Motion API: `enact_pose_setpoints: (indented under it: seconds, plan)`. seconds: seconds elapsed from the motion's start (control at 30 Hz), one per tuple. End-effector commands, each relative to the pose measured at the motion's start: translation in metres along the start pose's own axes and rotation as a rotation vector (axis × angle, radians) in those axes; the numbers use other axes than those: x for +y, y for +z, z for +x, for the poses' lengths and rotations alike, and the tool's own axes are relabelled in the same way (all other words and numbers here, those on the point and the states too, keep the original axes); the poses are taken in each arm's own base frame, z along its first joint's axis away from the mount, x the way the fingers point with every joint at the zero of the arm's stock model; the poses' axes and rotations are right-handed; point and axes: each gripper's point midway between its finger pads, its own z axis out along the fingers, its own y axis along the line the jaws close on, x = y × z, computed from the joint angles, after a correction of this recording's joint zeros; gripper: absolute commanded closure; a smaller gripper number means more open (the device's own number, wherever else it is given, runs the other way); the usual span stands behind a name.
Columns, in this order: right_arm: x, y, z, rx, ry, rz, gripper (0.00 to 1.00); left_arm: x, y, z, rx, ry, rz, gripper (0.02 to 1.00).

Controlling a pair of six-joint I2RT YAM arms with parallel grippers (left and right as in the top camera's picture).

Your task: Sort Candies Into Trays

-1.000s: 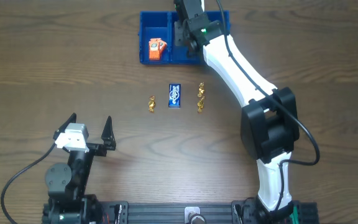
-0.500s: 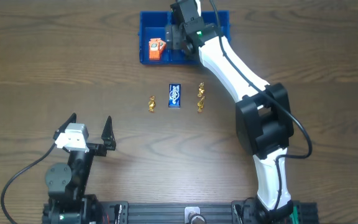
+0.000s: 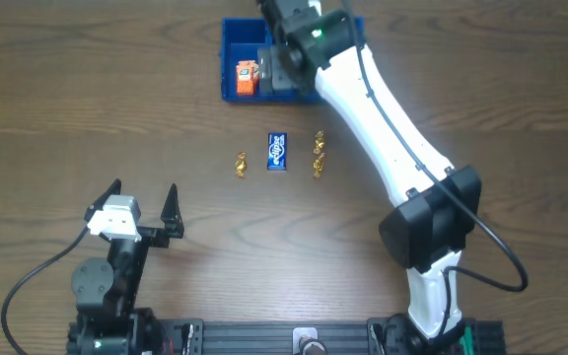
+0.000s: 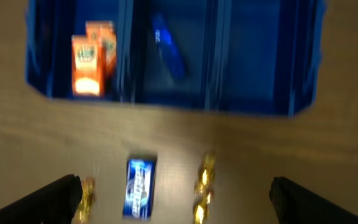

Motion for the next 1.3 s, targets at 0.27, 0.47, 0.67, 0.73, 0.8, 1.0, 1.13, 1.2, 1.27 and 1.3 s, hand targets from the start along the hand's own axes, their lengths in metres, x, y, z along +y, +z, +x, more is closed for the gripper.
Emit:
enact_pose_setpoints:
  seconds: [0.27, 0.47, 0.67, 0.73, 0.8, 1.0, 1.13, 1.2, 1.27, 1.3]
  plan:
    - [0.038, 0.089, 0.13, 0.221, 0.057, 0.065, 0.001, -0.003, 0.001, 0.016, 0.046, -0.008, 0.023, 0.02]
    - [0.039, 0.116, 0.145, 0.216, 0.069, 0.066, 0.001, -0.003, 0.001, 0.016, 0.046, -0.008, 0.023, 0.02]
    - [0.04, 0.134, 0.147, 0.211, 0.066, 0.083, 0.001, -0.003, 0.001, 0.016, 0.046, -0.008, 0.023, 0.02]
    - [0.041, 0.136, 0.144, 0.2, 0.065, 0.078, 0.001, -0.003, 0.001, 0.016, 0.046, -0.008, 0.023, 0.02]
    - [0.04, 0.136, 0.144, 0.199, 0.067, 0.079, 0.003, -0.003, 0.001, 0.016, 0.046, -0.008, 0.023, 0.02]
    - [0.038, 0.141, 0.146, 0.2, 0.064, 0.092, 0.049, -0.003, 0.001, 0.016, 0.046, -0.008, 0.023, 0.02]
    - [0.041, 0.146, 0.148, 0.206, 0.067, 0.082, 0.097, -0.003, 0.001, 0.016, 0.046, -0.008, 0.023, 0.02]
    - [0.044, 0.147, 0.146, 0.2, 0.07, 0.071, 0.172, -0.003, 0.001, 0.016, 0.046, -0.008, 0.023, 0.02]
    - [0.044, 0.147, 0.145, 0.197, 0.07, 0.069, 0.299, -0.003, 0.001, 0.016, 0.046, -0.008, 0.023, 0.02]
    - [0.044, 0.147, 0.145, 0.196, 0.071, 0.069, 0.347, -0.003, 0.001, 0.016, 0.046, -0.008, 0.023, 0.02]
